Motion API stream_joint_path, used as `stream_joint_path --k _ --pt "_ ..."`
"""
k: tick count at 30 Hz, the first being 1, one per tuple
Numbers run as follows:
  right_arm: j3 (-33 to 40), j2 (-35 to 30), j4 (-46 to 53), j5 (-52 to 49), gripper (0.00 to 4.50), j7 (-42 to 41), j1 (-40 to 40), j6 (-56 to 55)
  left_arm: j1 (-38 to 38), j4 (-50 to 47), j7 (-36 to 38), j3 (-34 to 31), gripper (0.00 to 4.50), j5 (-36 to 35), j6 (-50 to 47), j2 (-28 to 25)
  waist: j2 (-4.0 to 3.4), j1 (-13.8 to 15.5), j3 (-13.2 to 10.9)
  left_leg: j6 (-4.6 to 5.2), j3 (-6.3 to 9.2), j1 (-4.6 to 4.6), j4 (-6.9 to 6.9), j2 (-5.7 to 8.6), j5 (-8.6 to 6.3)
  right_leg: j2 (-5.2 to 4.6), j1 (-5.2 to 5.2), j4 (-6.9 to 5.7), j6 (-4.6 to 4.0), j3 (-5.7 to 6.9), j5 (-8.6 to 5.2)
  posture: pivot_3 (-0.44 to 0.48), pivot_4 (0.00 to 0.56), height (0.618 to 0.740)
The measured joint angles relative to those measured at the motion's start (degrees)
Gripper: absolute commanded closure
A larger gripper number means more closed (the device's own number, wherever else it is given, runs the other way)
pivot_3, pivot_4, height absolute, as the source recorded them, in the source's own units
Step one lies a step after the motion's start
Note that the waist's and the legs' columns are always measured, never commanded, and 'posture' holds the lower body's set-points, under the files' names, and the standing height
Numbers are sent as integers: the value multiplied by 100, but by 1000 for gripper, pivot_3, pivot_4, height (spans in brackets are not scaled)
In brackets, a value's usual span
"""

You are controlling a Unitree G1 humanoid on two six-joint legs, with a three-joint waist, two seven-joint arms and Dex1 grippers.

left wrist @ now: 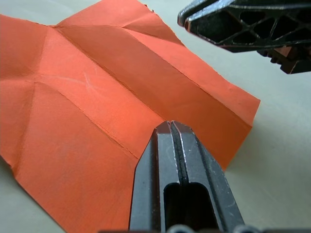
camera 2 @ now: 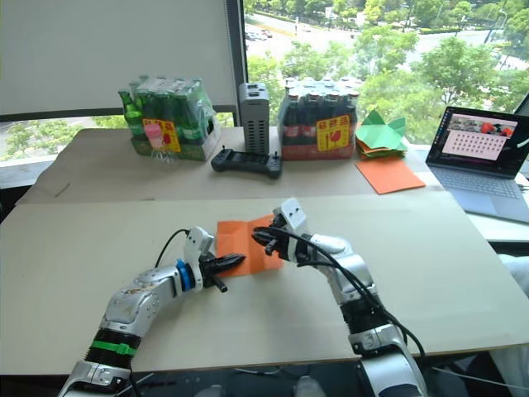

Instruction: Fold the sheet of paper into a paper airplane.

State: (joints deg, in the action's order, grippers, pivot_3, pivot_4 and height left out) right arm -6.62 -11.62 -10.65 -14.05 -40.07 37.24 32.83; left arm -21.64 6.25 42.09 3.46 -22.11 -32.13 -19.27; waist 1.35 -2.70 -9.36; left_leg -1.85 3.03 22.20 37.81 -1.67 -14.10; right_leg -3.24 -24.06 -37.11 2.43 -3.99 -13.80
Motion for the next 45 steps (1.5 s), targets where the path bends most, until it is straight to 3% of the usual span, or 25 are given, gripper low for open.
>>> stream_joint_path --k 7,8,14,18,36,45 --pt "821 321 -906 -188 189 948 747 59 0 22 25 15 4500 15 71 2 -2 6 1 0 -1 0 0 0 0 -1 -1 -1 -1 -1 1 0 150 740" --pt "868 322 -1079 -165 16 1087 836 29 1 22 29 15 4500 15 70 1 -3 5 2 0 -1 0 0 0 0 -1 -1 -1 -1 -1 1 0 150 740" --pt "1084 395 -2332 -62 16 1633 1187 -8 17 8 30 25 4500 23 70 0 -4 -9 2 0 -4 1 -1 0 0 -1 -4 -3 -2 -3 1 0 150 740" --pt "1107 440 -2657 -62 16 1661 1335 -10 21 -7 19 19 4500 28 64 -1 -4 -13 2 0 -4 2 -1 0 0 -1 -4 -3 -2 -3 1 0 150 740" --pt "1207 669 -2740 -289 16 1509 1437 275 124 -120 -61 -39 4500 49 56 -1 -5 -112 3 0 -2 1 -1 -1 0 -1 -3 -4 -2 -3 1 0 150 740" --pt "1204 763 -2738 -312 2913 1388 1436 442 131 -133 -77 -54 4500 48 55 1 -5 -114 3 0 -1 2 -1 0 0 -1 -3 -5 -2 -3 1 0 150 740"
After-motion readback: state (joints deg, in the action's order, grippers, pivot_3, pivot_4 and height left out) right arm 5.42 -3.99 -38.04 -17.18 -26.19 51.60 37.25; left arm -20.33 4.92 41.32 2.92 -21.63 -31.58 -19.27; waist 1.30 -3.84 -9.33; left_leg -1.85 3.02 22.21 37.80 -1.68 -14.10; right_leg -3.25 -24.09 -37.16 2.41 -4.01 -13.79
